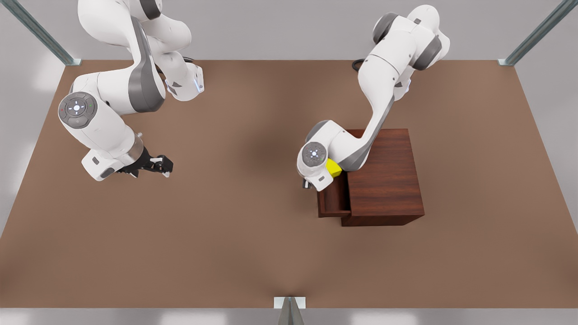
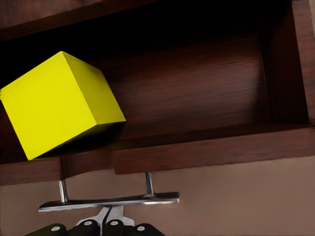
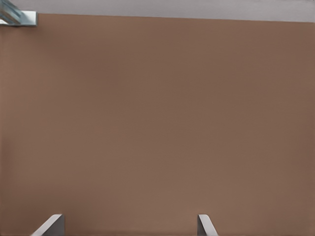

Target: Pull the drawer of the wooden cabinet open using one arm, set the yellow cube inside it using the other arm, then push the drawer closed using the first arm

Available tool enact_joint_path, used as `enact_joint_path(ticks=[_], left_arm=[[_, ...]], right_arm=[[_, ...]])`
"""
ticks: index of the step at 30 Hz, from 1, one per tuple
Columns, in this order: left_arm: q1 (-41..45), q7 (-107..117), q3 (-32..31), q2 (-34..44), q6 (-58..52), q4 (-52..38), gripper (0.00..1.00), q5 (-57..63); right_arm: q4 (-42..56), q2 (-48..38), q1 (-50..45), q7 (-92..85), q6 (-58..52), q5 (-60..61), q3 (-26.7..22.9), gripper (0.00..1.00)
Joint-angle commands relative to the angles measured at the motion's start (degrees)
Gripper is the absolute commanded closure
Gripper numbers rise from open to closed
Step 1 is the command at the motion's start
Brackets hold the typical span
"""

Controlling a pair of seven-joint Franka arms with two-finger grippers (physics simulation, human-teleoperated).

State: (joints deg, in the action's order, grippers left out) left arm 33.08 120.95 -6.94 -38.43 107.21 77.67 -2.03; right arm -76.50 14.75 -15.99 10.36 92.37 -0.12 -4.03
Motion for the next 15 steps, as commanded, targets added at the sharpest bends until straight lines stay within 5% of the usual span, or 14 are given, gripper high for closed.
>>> enact_joint_path(ticks=[1,15], left_arm=[[-0.5,-2.0,0.0,0.1,-4.6,0.0,0.79,0.1],[-3.5,-14.0,2.6,1.3,-11.7,1.7,0.79,0.2]], right_arm=[[0.0,-0.1,0.0,-5.9,0.0,0.0,0.0,0.0],[-0.1,-0.1,0.0,-5.9,0.0,0.0,0.0,0.0]])
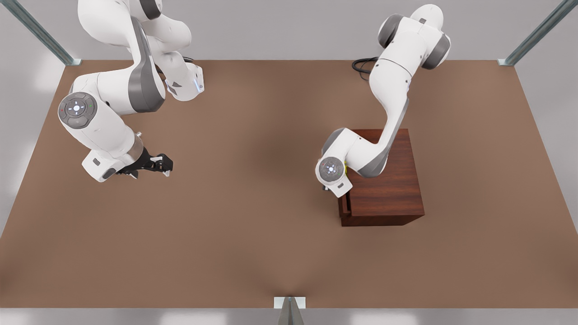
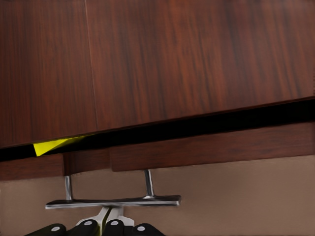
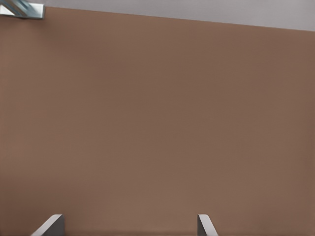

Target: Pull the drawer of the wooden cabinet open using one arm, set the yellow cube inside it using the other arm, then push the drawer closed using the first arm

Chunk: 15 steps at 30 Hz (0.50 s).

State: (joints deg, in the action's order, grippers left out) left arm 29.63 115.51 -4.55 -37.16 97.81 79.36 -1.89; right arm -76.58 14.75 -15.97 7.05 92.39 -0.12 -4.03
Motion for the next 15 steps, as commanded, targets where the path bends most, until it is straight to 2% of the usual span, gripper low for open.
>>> enact_joint_path(ticks=[1,7,8,9,11,15], left_arm=[[-0.2,-9.2,0.5,0.2,-2.4,0.0,0.79,0.0],[-0.6,-11.9,1.0,1.6,-4.2,-0.4,0.77,-0.5],[-0.6,-11.9,0.9,2.3,-4.2,-0.7,0.31,-2.1],[-0.4,-11.8,0.6,2.7,-4.1,-3.0,0.0,-4.3],[-1.0,-16.7,0.8,5.3,-4.4,-5.4,0.0,-7.3],[-12.0,-63.8,1.1,10.2,-11.3,-6.4,0.0,-1.8]], right_arm=[[0.0,-0.1,0.0,-2.6,0.0,0.0,0.0,0.0],[0.1,-0.1,0.0,-2.6,0.0,-0.1,0.0,0.0],[0.0,-0.1,0.0,-2.6,0.0,-0.1,0.0,0.0],[0.1,-0.1,0.0,-2.6,0.0,-0.1,0.1,0.0],[0.1,-0.1,0.0,-2.6,0.0,-0.1,0.1,0.0],[0.1,-0.1,-0.3,-2.6,0.1,-0.1,0.1,0.0]])
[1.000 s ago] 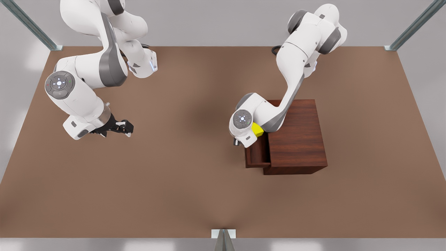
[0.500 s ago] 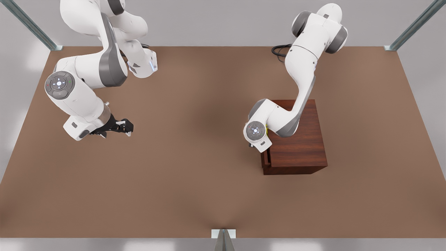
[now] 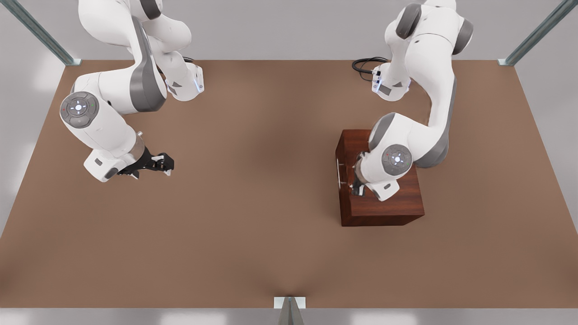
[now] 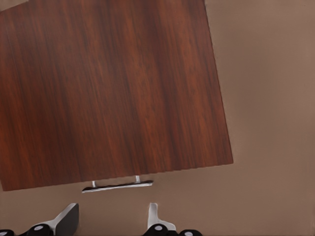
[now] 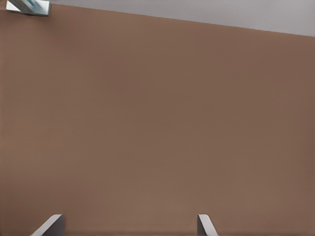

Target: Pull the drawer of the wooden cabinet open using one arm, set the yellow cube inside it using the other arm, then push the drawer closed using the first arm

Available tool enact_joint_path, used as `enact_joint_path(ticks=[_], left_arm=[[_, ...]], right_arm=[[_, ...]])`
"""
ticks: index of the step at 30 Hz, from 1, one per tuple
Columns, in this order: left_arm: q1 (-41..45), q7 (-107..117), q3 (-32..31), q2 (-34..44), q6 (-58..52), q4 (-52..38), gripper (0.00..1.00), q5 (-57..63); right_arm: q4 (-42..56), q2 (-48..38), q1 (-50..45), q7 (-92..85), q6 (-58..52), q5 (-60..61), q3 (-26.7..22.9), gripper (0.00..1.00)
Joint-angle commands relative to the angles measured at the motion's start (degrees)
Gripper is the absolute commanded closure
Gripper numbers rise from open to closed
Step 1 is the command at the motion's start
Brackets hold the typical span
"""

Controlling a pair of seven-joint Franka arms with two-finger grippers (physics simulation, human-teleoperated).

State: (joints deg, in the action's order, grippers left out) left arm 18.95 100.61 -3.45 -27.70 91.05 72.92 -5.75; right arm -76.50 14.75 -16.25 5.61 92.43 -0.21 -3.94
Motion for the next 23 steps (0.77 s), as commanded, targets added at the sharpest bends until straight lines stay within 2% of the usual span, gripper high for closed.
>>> enact_joint_path(ticks=[1,4,6,10,23], left_arm=[[-3.1,-58.5,0.0,0.9,-4.6,-1.2,0.0,3.7],[-9.5,-91.9,0.1,5.6,-4.6,-1.2,0.0,6.8],[-11.6,-101.9,4.2,13.1,-4.6,2.0,0.0,5.8],[-12.1,-103.6,3.9,16.1,-6.0,2.1,0.0,6.5],[-11.0,-103.4,3.4,14.0,-5.6,1.6,0.0,6.5]], right_arm=[[0.0,-0.1,0.0,-1.1,0.1,0.0,0.0,0.0],[0.0,-0.1,0.0,-1.2,0.0,0.2,-0.1,0.0],[0.8,-0.1,0.4,-2.0,-0.1,0.3,-0.3,0.0],[0.8,-0.1,0.2,-1.1,-0.1,-0.1,-0.1,0.0],[0.8,-0.1,0.3,-1.1,0.0,-0.1,-0.1,0.0]])
